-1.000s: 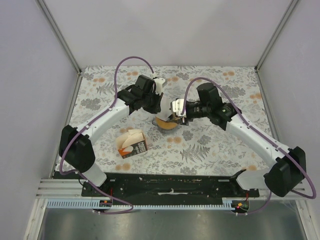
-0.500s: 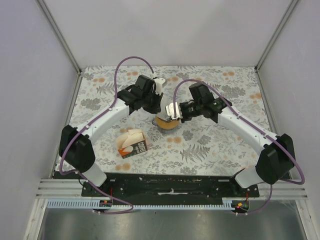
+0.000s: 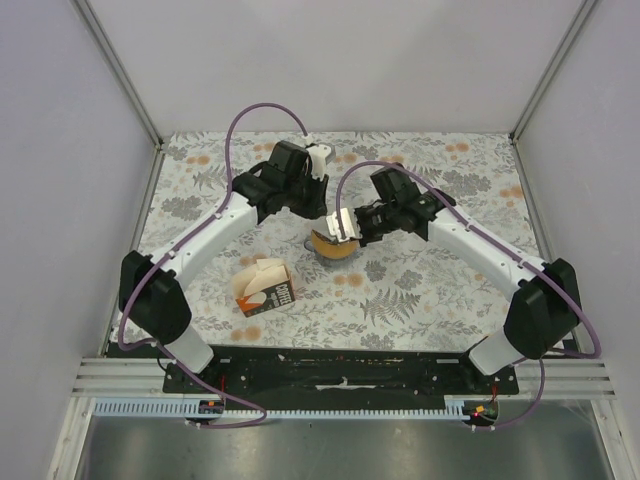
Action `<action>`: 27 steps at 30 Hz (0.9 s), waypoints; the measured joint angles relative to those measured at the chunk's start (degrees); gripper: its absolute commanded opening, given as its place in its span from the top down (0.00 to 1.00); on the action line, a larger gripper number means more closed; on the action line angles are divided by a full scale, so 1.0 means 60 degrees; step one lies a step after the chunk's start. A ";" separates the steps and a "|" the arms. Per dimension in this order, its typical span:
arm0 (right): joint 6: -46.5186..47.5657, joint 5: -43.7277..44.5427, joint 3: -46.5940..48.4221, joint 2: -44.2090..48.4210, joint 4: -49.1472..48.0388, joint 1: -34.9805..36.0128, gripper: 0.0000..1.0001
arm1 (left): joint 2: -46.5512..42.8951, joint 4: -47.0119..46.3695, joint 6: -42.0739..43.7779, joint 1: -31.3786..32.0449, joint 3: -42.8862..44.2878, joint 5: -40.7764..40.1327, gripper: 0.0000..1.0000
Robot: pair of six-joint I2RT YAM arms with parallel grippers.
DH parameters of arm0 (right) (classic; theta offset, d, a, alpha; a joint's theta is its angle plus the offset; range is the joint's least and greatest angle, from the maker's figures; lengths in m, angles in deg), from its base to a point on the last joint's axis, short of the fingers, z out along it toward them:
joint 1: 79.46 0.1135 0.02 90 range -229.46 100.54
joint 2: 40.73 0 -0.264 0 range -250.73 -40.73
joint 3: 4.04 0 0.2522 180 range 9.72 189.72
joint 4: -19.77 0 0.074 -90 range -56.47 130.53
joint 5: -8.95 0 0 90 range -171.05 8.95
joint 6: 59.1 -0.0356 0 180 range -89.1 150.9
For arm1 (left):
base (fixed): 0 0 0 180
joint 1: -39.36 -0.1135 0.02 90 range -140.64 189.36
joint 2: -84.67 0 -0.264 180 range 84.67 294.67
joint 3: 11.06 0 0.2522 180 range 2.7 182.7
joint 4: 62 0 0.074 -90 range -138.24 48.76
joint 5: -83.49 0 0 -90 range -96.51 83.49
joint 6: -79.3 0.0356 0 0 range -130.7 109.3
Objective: Place the coffee filter in the dripper
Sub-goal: Place the coffee filter in the coffee dripper.
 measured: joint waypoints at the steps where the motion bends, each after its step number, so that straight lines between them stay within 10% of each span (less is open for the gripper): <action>1: 0.0040 0.0073 0.0004 -0.0015 0.0047 0.0018 1.00 | 0.0000 0.0000 -0.0022 0.0000 0.0098 0.0000 0.68; 9: 0.0393 0.0721 0.0262 -0.0219 0.0426 0.0357 1.00 | 0.0004 0.0011 -0.0055 0.0000 0.0353 -0.0087 0.65; 16: 0.0699 0.1213 0.0466 -0.0361 0.0619 0.0586 1.00 | 0.0004 0.0011 -0.0004 0.0000 0.0168 -0.0153 0.97; 27: 0.0980 0.1461 0.0484 -0.0361 0.0718 0.0608 1.00 | 0.0011 0.0135 0.0240 0.0000 0.0189 -0.0583 0.79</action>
